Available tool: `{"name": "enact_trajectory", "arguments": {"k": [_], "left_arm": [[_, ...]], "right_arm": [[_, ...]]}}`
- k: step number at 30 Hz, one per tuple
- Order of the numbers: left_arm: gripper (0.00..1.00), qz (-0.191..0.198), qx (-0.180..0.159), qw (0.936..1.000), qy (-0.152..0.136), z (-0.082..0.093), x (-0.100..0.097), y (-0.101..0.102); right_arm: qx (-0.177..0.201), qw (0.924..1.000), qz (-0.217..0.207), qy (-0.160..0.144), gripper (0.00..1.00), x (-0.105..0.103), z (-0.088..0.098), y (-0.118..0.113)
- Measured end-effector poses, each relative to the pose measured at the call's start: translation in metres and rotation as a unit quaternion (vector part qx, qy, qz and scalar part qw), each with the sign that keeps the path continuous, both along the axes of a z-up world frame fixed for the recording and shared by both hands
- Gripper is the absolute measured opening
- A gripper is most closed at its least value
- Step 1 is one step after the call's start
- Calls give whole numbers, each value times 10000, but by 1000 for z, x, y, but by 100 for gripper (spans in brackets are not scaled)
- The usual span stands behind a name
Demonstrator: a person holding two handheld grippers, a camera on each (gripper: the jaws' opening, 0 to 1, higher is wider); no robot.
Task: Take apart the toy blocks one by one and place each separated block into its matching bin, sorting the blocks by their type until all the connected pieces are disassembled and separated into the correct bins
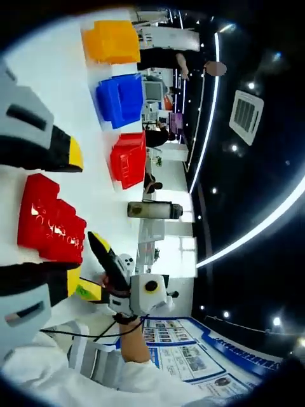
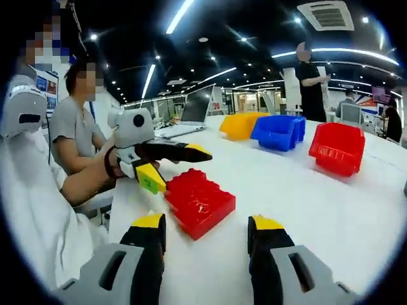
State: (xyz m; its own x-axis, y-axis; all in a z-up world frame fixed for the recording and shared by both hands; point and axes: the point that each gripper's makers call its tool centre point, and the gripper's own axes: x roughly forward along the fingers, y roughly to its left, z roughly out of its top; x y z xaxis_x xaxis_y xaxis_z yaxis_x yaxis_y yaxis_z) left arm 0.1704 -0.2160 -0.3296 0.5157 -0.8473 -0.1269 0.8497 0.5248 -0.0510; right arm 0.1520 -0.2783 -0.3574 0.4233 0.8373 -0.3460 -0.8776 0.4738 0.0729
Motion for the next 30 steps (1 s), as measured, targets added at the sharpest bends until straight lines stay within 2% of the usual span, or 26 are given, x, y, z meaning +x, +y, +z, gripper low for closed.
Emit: {"name": "enact_trajectory", "arguments": {"k": [1, 6, 10, 14, 16, 17, 18, 21, 24, 27, 30], "left_arm": [[57, -5, -3, 10000, 2, 0, 0, 0], [57, 4, 3, 10000, -8, 0, 1, 0], [57, -3, -3, 10000, -7, 0, 1, 0], [57, -15, 2, 10000, -11, 0, 0, -1], [56, -17, -1, 10000, -12, 0, 0, -1], [56, -16, -1, 10000, -12, 0, 0, -1], [56, -14, 1, 10000, -15, 0, 1, 0], [56, -7, 20, 10000, -15, -1, 2, 1], [56, -38, 17, 10000, -11, 0, -2, 0], [58, -93, 199, 9998, -22, -4, -7, 1], [60, -73, 535, 9985, -80, -13, -12, 8]], "right_arm": [[-38, 10000, -16, -86, 51, 0, 1, 1], [-120, 9998, -41, -131, 50, 0, -2, 9], [-186, 9997, -84, -127, 45, 1, -4, 11], [-184, 9995, -252, -97, 25, 6, -1, 9], [-215, 9989, -412, -104, 8, 12, 1, 1], [-237, 9981, -557, -82, 4, 16, 1, -4], [-216, 9984, -523, -77, 3, 17, 2, -4], [-233, 9981, -531, -198, 6, 18, 4, -3], [-183, 9991, -318, -209, 31, 12, 7, 4], [-325, 9985, -155, -402, 36, 11, 8, 9], [-203, 9991, -95, -365, 38, 12, 14, 13]]}}
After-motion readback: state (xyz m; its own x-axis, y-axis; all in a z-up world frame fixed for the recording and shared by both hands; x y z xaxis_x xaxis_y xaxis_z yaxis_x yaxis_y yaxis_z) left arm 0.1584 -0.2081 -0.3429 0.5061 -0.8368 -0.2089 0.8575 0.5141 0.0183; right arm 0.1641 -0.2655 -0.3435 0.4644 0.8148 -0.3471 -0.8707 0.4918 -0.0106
